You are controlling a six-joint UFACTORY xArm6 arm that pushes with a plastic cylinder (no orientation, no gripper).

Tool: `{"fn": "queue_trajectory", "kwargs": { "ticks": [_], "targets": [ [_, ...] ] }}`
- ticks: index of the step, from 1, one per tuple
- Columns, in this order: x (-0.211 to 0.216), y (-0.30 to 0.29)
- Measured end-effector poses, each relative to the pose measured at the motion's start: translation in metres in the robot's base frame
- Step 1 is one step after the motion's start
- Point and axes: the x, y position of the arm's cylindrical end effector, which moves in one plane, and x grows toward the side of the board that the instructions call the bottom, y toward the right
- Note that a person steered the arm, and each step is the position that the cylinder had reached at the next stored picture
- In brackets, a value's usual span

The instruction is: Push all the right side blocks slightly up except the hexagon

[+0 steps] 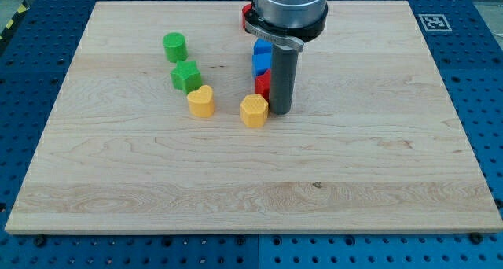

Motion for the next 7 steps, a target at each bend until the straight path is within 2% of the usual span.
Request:
{"fn": "queue_trajectory", "kwargs": {
  "ticks": [4, 5, 6, 7],
  "targets": [
    [-0.028, 0.006],
    [-0.038, 0.039],
    [-0.082, 0.061],
    [-0.147, 0.062]
  ]
}}
